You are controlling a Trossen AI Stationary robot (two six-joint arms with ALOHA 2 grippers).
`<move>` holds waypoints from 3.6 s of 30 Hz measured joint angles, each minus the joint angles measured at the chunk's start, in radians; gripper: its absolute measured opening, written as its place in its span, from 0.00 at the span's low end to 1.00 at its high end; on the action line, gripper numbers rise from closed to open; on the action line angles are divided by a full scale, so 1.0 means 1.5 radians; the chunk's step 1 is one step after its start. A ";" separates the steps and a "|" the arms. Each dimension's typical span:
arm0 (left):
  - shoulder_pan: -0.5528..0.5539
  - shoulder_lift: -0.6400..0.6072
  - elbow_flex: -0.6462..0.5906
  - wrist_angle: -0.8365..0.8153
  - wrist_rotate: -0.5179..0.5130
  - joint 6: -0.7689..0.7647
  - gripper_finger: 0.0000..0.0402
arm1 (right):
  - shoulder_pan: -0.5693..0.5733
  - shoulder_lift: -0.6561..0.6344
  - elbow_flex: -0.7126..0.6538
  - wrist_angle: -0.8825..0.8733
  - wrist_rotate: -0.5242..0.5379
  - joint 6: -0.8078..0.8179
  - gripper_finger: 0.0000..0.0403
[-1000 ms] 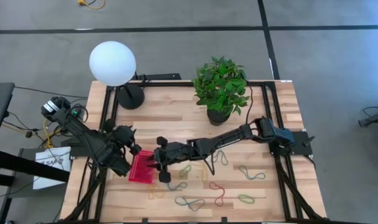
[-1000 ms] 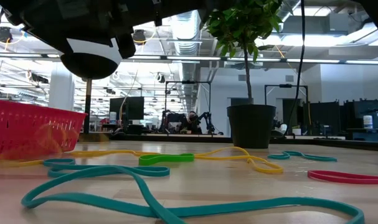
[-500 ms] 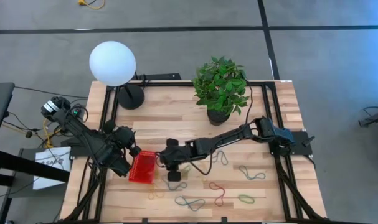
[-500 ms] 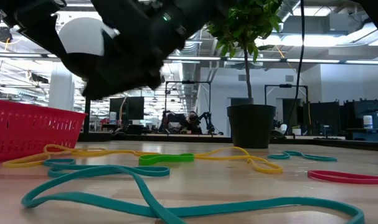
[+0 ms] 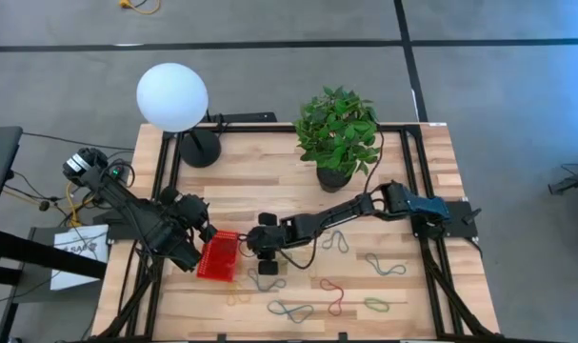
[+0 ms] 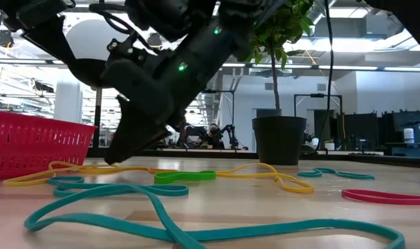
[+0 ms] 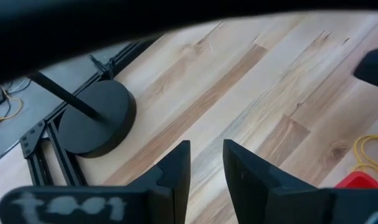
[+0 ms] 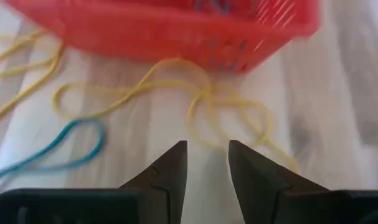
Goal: Pick and place items into bin
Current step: Put the yellow rubber band into the red bin
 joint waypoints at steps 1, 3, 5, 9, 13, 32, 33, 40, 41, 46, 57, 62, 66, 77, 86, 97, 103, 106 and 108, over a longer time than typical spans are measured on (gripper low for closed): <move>0.000 0.000 0.000 0.000 0.000 0.001 0.22 | -0.003 0.005 0.002 0.012 0.000 0.000 0.28; 0.000 0.000 0.000 0.000 0.000 0.001 0.22 | -0.007 0.009 0.001 0.018 0.000 0.000 0.28; 0.000 0.000 0.000 0.000 0.000 0.002 0.22 | -0.011 0.011 0.001 0.024 0.000 -0.004 0.28; 0.000 0.000 0.000 0.000 0.000 0.002 0.22 | -0.011 0.011 0.001 0.021 -0.004 -0.007 0.28; 0.000 0.000 0.000 0.000 0.000 0.002 0.22 | -0.009 0.011 0.001 0.024 -0.027 -0.024 0.28; 0.000 0.000 0.000 0.003 0.001 0.004 0.22 | -0.005 0.038 0.004 0.049 -0.028 -0.035 0.15; 0.000 0.000 0.000 0.003 0.001 0.004 0.22 | -0.005 0.039 0.005 0.051 -0.029 -0.034 0.10; 0.000 0.000 0.000 0.003 0.001 0.006 0.22 | 0.003 0.047 0.064 -0.004 -0.030 -0.023 0.01; 0.000 0.000 0.000 0.003 0.001 0.006 0.22 | 0.005 0.047 0.077 -0.014 -0.028 -0.023 0.01; 0.000 0.000 0.000 0.004 0.001 0.006 0.22 | 0.014 0.034 0.161 -0.071 -0.028 -0.038 0.00; 0.000 0.000 0.000 0.004 -0.001 0.006 0.22 | 0.018 0.033 0.345 -0.108 -0.009 -0.134 0.00; -0.003 0.000 0.000 0.004 -0.010 0.002 0.22 | 0.022 0.032 0.366 -0.063 -0.010 -0.148 0.00; -0.008 0.000 0.000 0.007 -0.010 0.001 0.22 | 0.020 0.032 0.365 -0.062 -0.010 -0.147 0.00; -0.009 0.000 0.000 -0.048 -0.031 -0.092 0.22 | 0.014 0.033 0.352 -0.086 -0.013 -0.128 0.00; -0.009 -0.029 0.000 -0.049 -0.039 -0.090 0.22 | 0.011 0.032 0.352 -0.081 -0.013 -0.128 0.01; -0.009 -0.075 0.000 -0.049 -0.053 -0.056 0.22 | 0.010 0.032 0.352 -0.079 -0.012 -0.128 0.20; -0.009 -0.076 0.000 -0.047 -0.053 -0.045 0.22 | 0.010 0.032 0.352 -0.065 -0.012 -0.128 0.28; -0.009 -0.076 0.000 0.001 -0.050 -0.022 0.22 | 0.010 0.032 0.352 -0.122 -0.012 -0.128 0.29; -0.011 -0.076 0.000 0.065 -0.034 0.033 0.22 | 0.010 0.025 0.357 -0.208 -0.012 -0.125 0.29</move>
